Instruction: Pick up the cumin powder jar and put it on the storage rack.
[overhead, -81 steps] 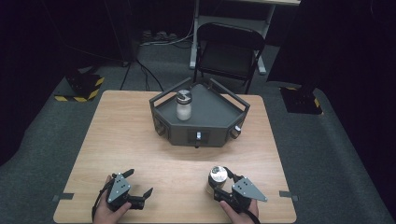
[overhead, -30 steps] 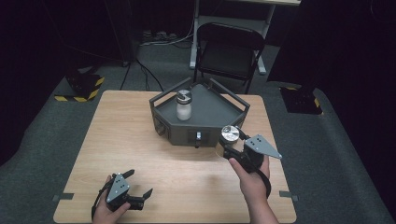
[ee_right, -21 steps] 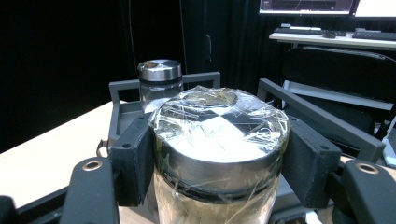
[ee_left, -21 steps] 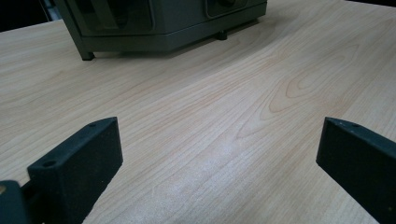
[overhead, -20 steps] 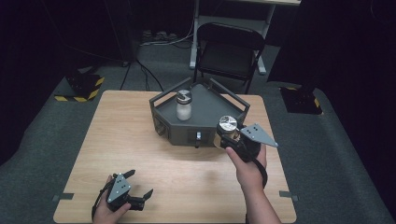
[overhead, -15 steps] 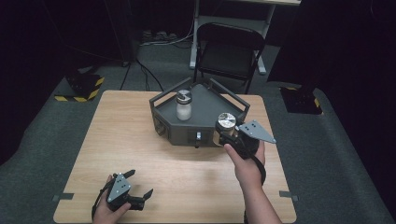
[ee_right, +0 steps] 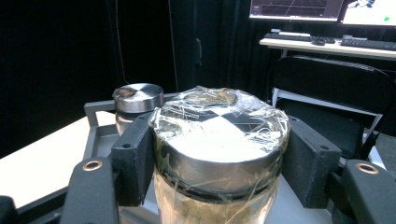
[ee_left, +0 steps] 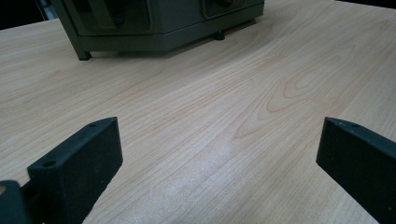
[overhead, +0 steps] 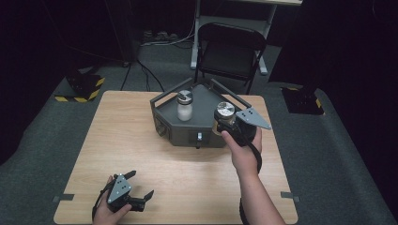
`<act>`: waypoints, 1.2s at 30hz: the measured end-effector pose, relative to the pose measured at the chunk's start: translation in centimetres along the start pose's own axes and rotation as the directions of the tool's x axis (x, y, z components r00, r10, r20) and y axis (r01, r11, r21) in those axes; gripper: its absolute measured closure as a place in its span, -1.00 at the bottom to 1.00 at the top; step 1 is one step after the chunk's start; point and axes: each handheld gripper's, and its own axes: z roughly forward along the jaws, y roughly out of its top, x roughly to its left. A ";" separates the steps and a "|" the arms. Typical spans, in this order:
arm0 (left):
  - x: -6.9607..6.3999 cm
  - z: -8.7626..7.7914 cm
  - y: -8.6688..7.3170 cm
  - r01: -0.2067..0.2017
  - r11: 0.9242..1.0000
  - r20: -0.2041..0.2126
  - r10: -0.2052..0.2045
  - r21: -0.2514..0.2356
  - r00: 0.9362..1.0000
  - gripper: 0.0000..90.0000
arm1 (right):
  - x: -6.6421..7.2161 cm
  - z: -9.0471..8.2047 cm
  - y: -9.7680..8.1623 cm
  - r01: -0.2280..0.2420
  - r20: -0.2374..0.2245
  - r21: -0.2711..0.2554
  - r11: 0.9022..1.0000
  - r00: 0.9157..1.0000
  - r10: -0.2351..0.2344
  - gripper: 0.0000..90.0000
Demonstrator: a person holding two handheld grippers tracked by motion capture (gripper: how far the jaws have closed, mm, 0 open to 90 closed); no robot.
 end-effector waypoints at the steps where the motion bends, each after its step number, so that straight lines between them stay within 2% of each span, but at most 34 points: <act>1: 0.0 0.0 0.0 -0.001 1.000 0.001 0.001 -0.001 1.000 -0.99 | -0.1 0.2 0.1 0.003 0.000 -0.002 1.000 1.000 -0.003 -0.23; 18: 0.2 -0.1 -0.1 0.003 1.000 0.011 -0.003 -0.008 1.000 -0.99 | 0.0 4.1 0.6 0.015 0.036 0.013 1.000 0.999 -0.016 -0.23; 28: 0.4 -0.1 -0.3 0.008 1.000 0.017 -0.008 -0.014 1.000 -0.99 | -0.2 5.8 0.7 0.015 0.043 0.032 0.999 0.999 -0.017 -0.23; 36: 0.5 -0.1 -0.3 0.012 1.000 0.019 -0.012 -0.015 1.000 -0.99 | 0.3 7.6 0.8 0.027 0.040 0.037 0.999 0.999 -0.028 -0.23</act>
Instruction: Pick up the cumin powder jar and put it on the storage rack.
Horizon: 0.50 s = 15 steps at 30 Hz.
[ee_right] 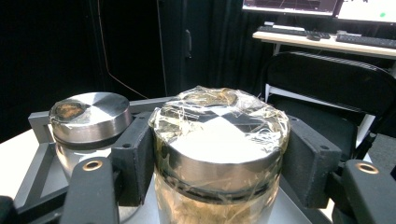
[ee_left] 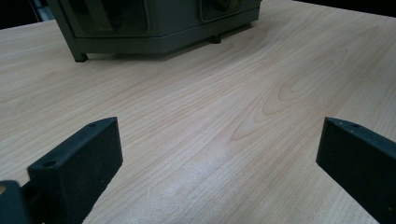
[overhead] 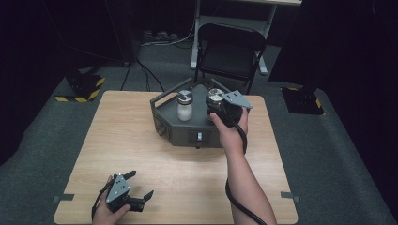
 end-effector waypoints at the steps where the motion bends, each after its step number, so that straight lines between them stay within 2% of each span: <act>1: 0.0 0.0 0.0 -0.004 1.000 0.001 0.004 0.000 1.000 -0.99 | 0.0 0.0 0.0 0.000 0.000 0.000 1.000 1.000 0.000 -0.23; 9: 0.1 -0.1 -0.1 -0.005 1.000 0.005 0.005 -0.003 1.000 -0.99 | 0.3 1.2 0.3 0.008 0.006 0.017 1.000 1.000 -0.008 -0.23; 15: 0.2 -0.1 -0.1 -0.002 1.000 0.008 0.002 -0.005 1.000 -0.99 | 0.0 2.0 0.1 -0.012 0.005 0.020 1.000 1.000 0.012 -0.23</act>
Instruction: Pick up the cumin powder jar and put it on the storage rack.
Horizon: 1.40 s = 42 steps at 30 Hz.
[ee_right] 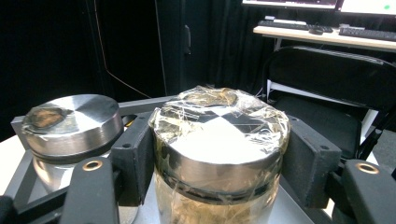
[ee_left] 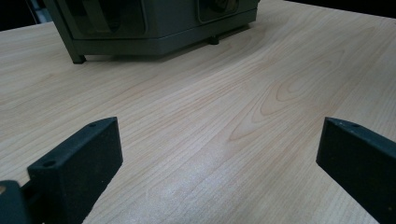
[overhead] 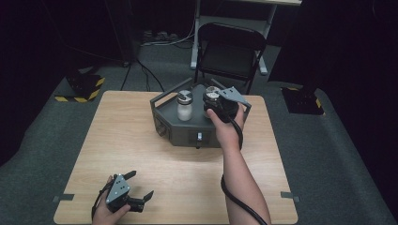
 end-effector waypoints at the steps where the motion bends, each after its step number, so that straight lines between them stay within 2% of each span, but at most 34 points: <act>1: 0.0 0.0 0.0 0.008 1.000 0.002 -0.008 -0.002 1.000 -0.99 | 0.0 0.2 -0.1 0.003 0.002 0.004 1.000 1.000 -0.003 -0.23; 20: 0.1 -0.1 -0.2 0.013 1.000 0.004 -0.013 -0.009 1.000 -0.99 | -0.3 1.3 -1.7 -0.014 -0.003 0.007 1.000 1.000 0.014 -0.23; 22: 0.2 -0.1 -0.2 0.009 1.000 0.004 -0.009 -0.009 1.000 -0.99 | -0.4 1.3 -2.0 -0.017 -0.006 -0.005 1.000 1.000 0.017 -0.23; 42: 0.1 -0.1 -0.1 0.011 1.000 0.004 -0.011 -0.005 1.000 -0.99 | -0.4 1.2 -2.0 -0.010 -0.006 0.000 1.000 1.000 0.010 -0.27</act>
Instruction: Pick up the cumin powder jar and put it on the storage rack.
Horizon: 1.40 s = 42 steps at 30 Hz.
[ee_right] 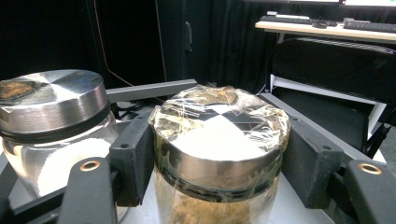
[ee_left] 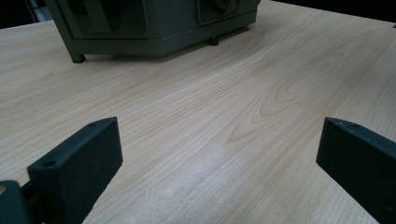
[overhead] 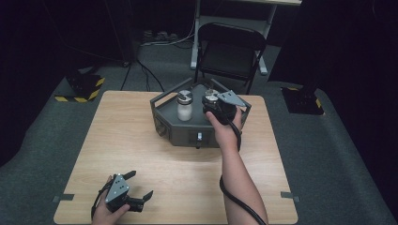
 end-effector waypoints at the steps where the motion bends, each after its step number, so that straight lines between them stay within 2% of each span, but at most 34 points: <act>1: 0.0 0.0 0.0 0.000 1.000 0.000 0.000 0.000 1.000 -0.99 | 0.0 0.0 0.0 0.000 0.000 0.000 1.000 1.000 0.000 -0.27; 6: 0.0 0.0 0.0 -0.009 1.000 0.002 0.009 0.001 1.000 -0.99 | -0.3 0.0 0.8 -0.022 -0.016 0.023 0.999 1.000 0.023 -0.51; 9: 0.0 0.0 0.0 -0.010 1.000 0.002 0.010 0.000 1.000 -0.99 | -0.2 -0.1 0.9 -0.010 -0.020 0.030 0.999 1.000 0.011 -0.61; 11: -0.1 0.0 0.0 -0.009 1.000 0.003 0.009 -0.002 1.000 -0.99 | 0.0 -0.3 0.9 -0.017 -0.010 0.028 0.999 1.000 0.018 -0.84; 15: -0.1 0.0 0.0 -0.009 1.000 0.002 0.009 -0.002 1.000 -0.99 | -0.2 -0.5 0.9 -0.028 -0.022 0.028 0.999 0.999 0.028 -0.99; 28: -0.1 0.0 0.0 -0.016 1.000 0.000 0.016 -0.001 1.000 -0.99 | 0.0 -2.9 0.7 -0.046 -0.046 -0.021 0.999 0.998 0.045 -0.99; 35: -0.1 0.0 0.0 -0.016 1.000 0.001 0.016 0.002 1.000 -0.99 | 0.3 -4.0 0.3 -0.052 -0.058 -0.029 0.998 0.997 0.050 -0.99; 42: -0.2 0.0 0.1 -0.020 1.000 -0.002 0.020 0.004 1.000 -0.99 | 0.2 -6.0 -0.5 -0.056 -0.081 -0.050 0.997 0.995 0.052 -0.99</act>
